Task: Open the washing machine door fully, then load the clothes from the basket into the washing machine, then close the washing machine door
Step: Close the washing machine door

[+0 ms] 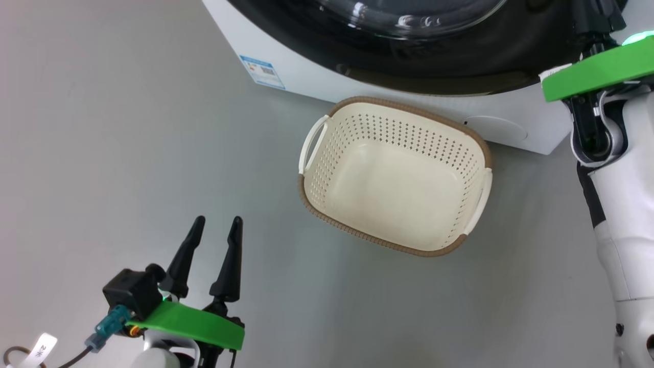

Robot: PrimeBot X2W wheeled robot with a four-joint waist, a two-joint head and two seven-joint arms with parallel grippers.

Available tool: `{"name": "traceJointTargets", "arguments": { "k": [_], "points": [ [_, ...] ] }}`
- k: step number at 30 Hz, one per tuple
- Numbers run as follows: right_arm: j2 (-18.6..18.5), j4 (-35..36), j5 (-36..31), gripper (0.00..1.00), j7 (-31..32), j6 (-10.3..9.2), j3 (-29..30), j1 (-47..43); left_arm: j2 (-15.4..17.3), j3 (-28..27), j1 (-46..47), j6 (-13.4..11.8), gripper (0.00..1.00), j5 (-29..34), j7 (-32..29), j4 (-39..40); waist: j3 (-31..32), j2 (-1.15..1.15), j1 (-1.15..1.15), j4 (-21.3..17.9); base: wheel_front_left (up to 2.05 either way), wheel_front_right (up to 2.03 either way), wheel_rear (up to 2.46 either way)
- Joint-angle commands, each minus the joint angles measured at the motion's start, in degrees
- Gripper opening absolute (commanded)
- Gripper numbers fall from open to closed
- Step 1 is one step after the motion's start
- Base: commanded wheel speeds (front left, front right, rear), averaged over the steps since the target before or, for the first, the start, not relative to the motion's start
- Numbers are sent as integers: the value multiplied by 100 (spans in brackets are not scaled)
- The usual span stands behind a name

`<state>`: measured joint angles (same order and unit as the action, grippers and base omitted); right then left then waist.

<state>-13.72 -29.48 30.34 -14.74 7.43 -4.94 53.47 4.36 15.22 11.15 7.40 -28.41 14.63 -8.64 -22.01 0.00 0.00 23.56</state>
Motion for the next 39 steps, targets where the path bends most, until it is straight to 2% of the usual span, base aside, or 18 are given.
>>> {"name": "traceJointTargets", "arguments": {
  "k": [1, 6, 11, 12, 13, 15, 16, 17, 26, 39],
  "points": [
    [109, 100, -19, 0, -26, 6, -2, 157, 98, -182, 140, 9, 100, -19, 37, 144, -63, 0, 0, 49, 0, 0, 0],
    [172, 114, -100, 0, -26, 6, -28, 207, 90, -213, 173, 9, 100, -16, 37, 133, -75, 0, 0, 13, 0, 0, 0],
    [174, 139, -111, 0, -26, 6, -228, -133, 136, -275, 143, 9, 100, 5, 37, 50, 79, 0, 0, -104, 0, 0, 0],
    [167, 150, -116, 5, -26, 6, -273, -221, 150, -287, 140, 9, 100, 12, 37, 32, 115, 0, 0, -132, 0, 0, 0],
    [166, 158, -107, 17, -26, 6, -315, -315, 165, -302, 136, 9, 100, 19, 37, 14, 155, 0, 0, -165, 0, 0, 0],
    [151, 190, -111, 53, -26, 6, -409, -517, 199, -327, 123, 9, 100, 34, 37, -20, 238, 0, 0, -232, 0, 0, 0],
    [150, 213, -106, 95, -26, 6, -444, -632, 219, -343, 112, 9, 100, 41, 37, -34, 283, 0, 0, -273, 0, 0, 0],
    [148, 226, -92, 100, -26, 6, -476, -748, 240, -357, 99, 9, 100, 50, 37, -47, 327, 0, 0, -315, 0, 0, 0],
    [98, 330, 16, 100, -26, 6, -704, -1730, 453, -540, -88, 9, 100, 118, 37, -161, 754, 0, 0, -774, 0, 0, 0],
    [1, 555, 23, 100, -26, 6, -689, -3023, 657, -701, -411, 9, 100, 243, 37, -278, 1318, 0, 0, -1385, 0, 0, 0]
  ]
}}
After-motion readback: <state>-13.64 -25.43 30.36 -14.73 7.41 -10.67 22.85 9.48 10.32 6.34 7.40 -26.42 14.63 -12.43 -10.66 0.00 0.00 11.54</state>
